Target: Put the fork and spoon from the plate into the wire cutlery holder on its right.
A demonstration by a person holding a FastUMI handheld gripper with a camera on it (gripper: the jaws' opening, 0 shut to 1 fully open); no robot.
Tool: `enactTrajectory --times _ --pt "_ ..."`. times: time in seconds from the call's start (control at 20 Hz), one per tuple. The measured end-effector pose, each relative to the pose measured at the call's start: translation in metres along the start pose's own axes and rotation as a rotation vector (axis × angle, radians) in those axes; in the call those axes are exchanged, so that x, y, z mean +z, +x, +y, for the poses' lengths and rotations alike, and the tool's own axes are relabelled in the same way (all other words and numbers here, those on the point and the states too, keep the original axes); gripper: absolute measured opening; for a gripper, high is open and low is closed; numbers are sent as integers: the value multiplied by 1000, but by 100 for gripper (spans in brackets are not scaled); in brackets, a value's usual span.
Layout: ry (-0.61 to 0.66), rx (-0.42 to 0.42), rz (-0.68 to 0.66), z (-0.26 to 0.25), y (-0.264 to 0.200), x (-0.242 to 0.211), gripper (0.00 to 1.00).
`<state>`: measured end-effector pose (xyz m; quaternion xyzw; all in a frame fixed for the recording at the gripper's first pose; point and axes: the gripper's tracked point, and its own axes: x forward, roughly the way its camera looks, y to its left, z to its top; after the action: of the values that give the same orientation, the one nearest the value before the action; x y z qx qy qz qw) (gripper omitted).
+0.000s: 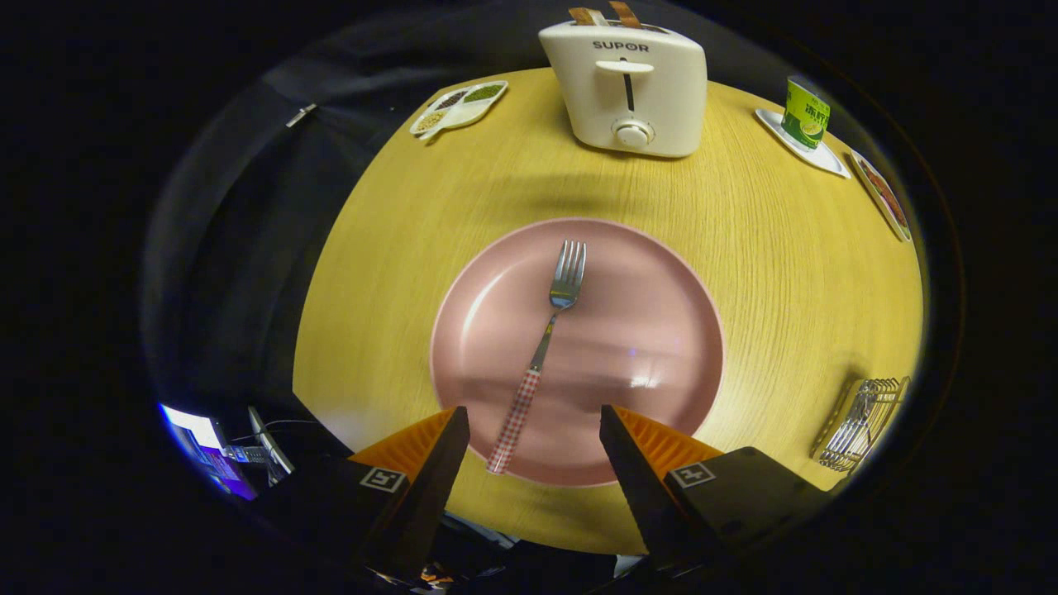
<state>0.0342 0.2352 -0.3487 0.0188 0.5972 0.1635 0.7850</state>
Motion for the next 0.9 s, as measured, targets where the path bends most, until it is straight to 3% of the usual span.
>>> enactTrajectory --times 0.2,0.35,0.45,0.6,0.7,0.8,0.85,0.9 --pt "12 -32 49 2 16 -10 95" --pt "16 -34 68 6 21 -14 76" --pt "29 -36 79 7 23 -17 73" --pt "47 -31 85 10 24 -16 56" --pt "53 -45 90 5 27 -16 55" --pt "74 -50 90 3 26 -16 26" --pt "74 -41 89 5 26 -17 20" --pt "65 -28 90 6 26 -17 20"
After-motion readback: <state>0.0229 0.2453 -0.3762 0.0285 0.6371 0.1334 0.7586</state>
